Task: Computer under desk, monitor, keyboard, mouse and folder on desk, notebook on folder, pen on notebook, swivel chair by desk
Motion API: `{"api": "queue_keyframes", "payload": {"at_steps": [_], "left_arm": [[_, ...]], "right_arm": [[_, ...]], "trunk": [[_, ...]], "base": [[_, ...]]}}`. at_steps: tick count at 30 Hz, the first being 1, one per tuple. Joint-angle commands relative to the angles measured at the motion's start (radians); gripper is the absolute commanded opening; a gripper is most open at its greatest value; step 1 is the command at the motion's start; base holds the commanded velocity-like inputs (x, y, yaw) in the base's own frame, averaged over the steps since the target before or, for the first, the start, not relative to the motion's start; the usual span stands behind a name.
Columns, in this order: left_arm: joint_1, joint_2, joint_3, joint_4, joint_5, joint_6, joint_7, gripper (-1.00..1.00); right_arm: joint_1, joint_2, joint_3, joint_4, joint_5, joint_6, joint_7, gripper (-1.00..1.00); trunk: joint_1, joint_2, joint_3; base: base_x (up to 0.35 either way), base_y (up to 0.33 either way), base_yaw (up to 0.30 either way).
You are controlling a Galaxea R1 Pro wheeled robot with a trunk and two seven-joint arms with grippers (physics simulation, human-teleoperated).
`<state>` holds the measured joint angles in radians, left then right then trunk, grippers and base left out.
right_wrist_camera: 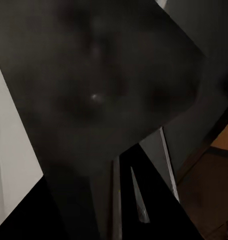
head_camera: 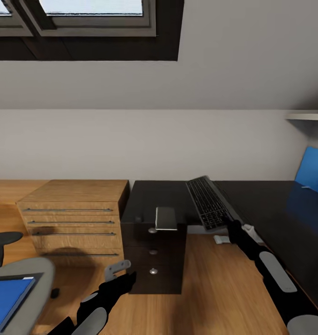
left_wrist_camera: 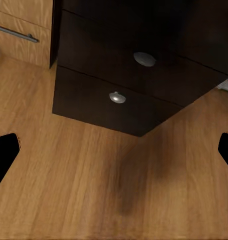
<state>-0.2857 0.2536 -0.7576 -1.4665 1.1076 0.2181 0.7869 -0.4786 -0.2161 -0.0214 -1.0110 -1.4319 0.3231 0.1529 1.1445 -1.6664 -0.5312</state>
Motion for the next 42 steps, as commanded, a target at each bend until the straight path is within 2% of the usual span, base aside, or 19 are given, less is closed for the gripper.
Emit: {"api": "queue_keyframes", "payload": {"at_steps": [1,17,42], "left_arm": [[-0.001,0.001,-0.002,-0.001,0.003,0.003,0.006,1.0],[-0.001,0.0,-0.005,-0.004,0.0,0.003,0.006,1.0],[-0.001,0.0,-0.025,-0.008,-0.001,0.003,0.006,1.0]], "right_arm": [[0.004,0.0,-0.005,-0.012,-0.005,0.018,0.001,-1.0],[0.011,0.002,-0.006,-0.05,-0.003,0.041,0.005,-1.0],[0.011,0.001,-0.008,-0.049,-0.001,0.043,0.001,-1.0]], "trunk": [[-0.005,0.007,0.002],[-0.066,0.119,0.052],[-0.158,0.287,0.127]], "base": [[-0.341,-0.015,0.0],[-0.342,-0.038,0.0],[-0.346,0.0,0.0]]}}
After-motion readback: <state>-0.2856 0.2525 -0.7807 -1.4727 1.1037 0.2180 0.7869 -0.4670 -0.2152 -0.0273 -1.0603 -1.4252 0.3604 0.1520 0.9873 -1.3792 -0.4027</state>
